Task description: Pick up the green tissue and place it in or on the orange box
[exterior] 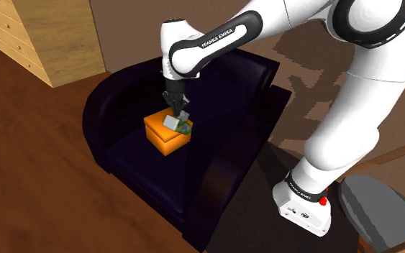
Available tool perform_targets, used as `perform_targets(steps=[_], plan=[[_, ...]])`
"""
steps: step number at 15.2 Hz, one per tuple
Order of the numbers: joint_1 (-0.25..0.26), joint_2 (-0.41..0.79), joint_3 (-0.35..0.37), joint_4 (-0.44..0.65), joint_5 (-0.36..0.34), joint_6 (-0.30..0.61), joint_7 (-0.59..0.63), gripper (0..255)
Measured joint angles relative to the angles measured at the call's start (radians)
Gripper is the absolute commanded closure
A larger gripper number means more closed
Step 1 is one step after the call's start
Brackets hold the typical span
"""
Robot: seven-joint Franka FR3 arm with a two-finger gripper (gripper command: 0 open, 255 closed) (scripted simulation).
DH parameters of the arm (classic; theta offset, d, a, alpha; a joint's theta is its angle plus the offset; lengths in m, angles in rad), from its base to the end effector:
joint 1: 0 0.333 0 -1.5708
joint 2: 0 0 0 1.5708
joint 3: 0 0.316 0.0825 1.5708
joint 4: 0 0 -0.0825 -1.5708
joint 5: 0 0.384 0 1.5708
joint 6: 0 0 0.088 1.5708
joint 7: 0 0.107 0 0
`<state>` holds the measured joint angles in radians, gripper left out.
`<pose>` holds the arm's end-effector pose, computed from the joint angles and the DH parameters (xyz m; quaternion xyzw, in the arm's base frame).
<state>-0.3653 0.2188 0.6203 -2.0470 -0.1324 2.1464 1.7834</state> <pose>0.5565 0.1308 0.3465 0.7451 -0.6658 -0.0274 0.0268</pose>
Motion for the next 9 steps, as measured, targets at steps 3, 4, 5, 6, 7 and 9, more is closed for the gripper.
perform_targets(steps=[3,4,5,6,7,9], plan=[[0.013,0.097,-0.025,0.140,-0.053,-0.059,0.000,255],[0.025,0.138,-0.035,0.194,-0.074,-0.078,0.004,255],[0.031,0.170,-0.043,0.243,-0.087,-0.099,0.000,255],[0.044,0.206,-0.051,0.303,-0.102,-0.127,0.001,255],[0.053,0.243,-0.060,0.361,-0.116,-0.151,-0.005,255],[0.081,0.330,-0.082,0.502,-0.146,-0.209,-0.016,255]])
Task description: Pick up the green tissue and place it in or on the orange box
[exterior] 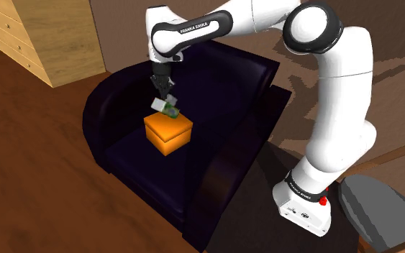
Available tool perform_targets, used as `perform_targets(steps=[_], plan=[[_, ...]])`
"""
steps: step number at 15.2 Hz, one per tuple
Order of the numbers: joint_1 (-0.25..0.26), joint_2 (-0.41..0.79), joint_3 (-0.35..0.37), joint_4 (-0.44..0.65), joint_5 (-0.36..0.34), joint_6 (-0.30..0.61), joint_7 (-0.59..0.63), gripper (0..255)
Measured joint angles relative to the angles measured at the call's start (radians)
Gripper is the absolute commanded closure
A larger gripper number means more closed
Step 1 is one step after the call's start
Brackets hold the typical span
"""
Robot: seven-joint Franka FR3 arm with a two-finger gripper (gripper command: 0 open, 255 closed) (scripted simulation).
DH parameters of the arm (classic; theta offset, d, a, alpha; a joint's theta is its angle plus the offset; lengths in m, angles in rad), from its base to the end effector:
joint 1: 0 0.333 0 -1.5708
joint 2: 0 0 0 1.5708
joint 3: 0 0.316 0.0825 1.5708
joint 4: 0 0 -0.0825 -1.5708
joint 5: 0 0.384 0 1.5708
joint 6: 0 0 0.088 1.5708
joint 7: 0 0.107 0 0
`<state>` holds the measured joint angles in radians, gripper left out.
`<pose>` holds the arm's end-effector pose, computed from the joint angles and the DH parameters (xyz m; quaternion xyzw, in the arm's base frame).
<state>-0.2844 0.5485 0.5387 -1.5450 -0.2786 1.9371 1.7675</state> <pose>0.6731 0.0998 0.3606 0.7454 -0.6656 -0.0269 0.0266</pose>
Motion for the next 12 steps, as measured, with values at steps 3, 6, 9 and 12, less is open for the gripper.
perform_targets(steps=[3,6,9,12], plan=[[0.014,0.049,-0.014,0.044,-0.018,0.002,-0.001,255],[0.016,0.069,-0.020,0.036,-0.028,0.028,0.002,255],[0.020,0.085,-0.025,0.027,-0.037,0.057,0.007,255],[0.027,0.103,-0.030,0.025,-0.047,0.083,0.014,255]])
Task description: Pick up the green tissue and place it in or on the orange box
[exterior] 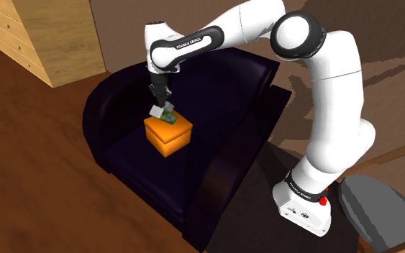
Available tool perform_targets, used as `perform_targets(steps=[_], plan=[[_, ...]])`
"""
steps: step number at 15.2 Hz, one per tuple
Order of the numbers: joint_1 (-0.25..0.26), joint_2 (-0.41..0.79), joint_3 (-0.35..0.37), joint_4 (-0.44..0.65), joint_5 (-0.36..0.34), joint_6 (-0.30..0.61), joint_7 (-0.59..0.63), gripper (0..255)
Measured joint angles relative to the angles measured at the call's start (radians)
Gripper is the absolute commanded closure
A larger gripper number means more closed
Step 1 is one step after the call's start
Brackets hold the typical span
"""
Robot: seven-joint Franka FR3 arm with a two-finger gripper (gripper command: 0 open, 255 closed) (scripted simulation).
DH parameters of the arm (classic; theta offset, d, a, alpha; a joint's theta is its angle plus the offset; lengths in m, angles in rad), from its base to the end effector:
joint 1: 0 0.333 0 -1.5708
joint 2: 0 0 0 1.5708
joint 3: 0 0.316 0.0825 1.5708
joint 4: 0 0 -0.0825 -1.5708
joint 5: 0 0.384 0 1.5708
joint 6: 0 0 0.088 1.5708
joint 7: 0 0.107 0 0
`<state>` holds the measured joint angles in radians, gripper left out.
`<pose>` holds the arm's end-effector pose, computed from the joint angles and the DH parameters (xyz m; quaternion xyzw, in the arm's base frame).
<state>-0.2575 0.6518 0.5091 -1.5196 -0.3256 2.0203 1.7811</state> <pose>0.6890 0.0992 0.3086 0.7461 -0.6651 -0.0226 0.0220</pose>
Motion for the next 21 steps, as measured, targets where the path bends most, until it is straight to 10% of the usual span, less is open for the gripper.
perform_targets(steps=[13,14,21], plan=[[0.010,0.047,-0.013,-0.027,-0.023,0.077,0.012,255],[0.009,0.046,-0.012,-0.028,-0.022,0.075,0.012,0],[0.004,0.047,-0.019,-0.030,-0.022,0.061,0.010,0]])
